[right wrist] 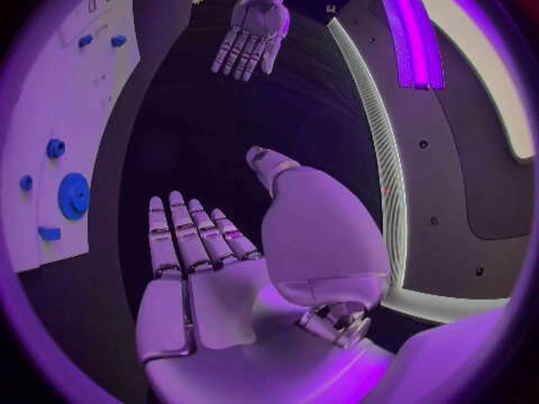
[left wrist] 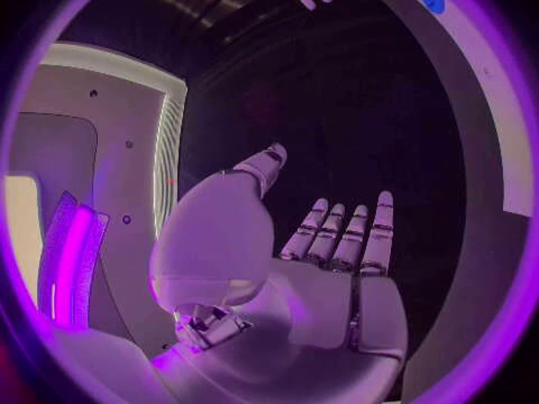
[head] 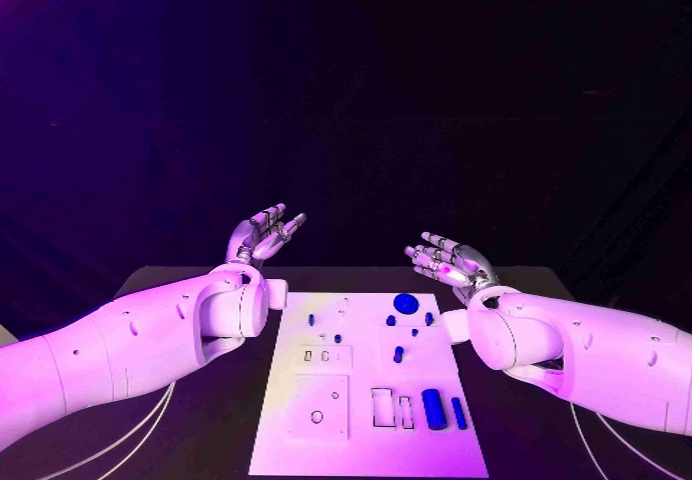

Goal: Assemble the parts on the task board

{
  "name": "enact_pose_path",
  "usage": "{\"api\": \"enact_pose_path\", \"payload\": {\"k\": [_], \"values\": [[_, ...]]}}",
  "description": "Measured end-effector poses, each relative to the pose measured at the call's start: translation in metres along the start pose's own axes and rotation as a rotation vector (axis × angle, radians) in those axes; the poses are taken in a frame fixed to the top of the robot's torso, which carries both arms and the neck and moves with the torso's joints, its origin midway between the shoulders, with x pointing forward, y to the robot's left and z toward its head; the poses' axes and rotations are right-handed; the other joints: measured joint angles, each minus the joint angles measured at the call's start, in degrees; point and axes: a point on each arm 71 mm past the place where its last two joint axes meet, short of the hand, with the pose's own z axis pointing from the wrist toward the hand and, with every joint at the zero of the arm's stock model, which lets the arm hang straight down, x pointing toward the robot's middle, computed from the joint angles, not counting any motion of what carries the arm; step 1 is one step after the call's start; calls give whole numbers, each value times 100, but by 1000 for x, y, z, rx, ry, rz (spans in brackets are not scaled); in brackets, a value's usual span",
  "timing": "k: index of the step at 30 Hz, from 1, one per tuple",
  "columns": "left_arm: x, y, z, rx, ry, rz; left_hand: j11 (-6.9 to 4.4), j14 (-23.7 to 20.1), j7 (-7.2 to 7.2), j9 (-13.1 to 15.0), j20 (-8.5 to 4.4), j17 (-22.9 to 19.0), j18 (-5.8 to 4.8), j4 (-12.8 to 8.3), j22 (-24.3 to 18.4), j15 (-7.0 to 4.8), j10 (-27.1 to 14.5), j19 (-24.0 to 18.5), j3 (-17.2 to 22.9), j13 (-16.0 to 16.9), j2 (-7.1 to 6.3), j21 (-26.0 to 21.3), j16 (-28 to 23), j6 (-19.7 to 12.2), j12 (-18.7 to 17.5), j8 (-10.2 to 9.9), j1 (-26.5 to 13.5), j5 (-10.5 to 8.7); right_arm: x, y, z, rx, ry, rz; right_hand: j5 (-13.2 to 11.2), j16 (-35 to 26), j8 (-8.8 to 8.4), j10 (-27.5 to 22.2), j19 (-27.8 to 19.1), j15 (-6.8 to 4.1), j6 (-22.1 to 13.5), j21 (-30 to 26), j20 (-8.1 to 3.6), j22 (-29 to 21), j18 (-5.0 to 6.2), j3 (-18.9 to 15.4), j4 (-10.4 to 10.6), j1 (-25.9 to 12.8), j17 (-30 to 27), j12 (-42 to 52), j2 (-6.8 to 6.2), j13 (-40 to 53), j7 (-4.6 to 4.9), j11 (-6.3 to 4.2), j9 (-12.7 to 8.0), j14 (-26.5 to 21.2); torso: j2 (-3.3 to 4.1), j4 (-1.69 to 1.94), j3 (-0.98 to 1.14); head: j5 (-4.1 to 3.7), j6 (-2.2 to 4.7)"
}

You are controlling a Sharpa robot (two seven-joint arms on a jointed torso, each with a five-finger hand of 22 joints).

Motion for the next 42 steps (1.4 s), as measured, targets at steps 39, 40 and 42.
{"api": "enact_pose_path", "payload": {"k": [39,40,42], "values": [[-6,-35,-59,16,279,-130,57,4217,359,315,-411,1316,574,-79,440,-700,4111,3030,600,183,-291,1290,1335,2753,237,627,561,23,-8,50,13,-271,258,-1208,-444,2347,869,4443,4894,-1146,3857,2229,-1025,1106,312,361,-189,1026,2044,142,-834,221,36,-822,693,5192,699,263,-22,-398,43],[-5,-36,-61,16,287,-133,57,4234,359,315,-428,1345,574,-79,448,-717,4111,3048,600,183,-291,1315,1372,2753,237,645,561,23,-8,49,12,-266,263,-1224,-431,2995,849,4360,5141,-1189,3862,2864,-1077,1838,312,270,-98,1034,2797,142,-912,271,-21,-864,777,5302,719,271,-26,-410,43],[-2,-37,-64,13,304,-140,42,4235,375,315,-430,1406,574,-80,464,-718,4136,3050,602,183,-291,1336,1431,2778,237,661,561,23,-7,47,12,-255,274,-1256,-390,4755,775,4127,5437,-1219,3849,4275,-1130,3244,241,51,66,1059,4252,164,-978,378,-102,-890,917,5406,765,293,-38,-438,43]]}}
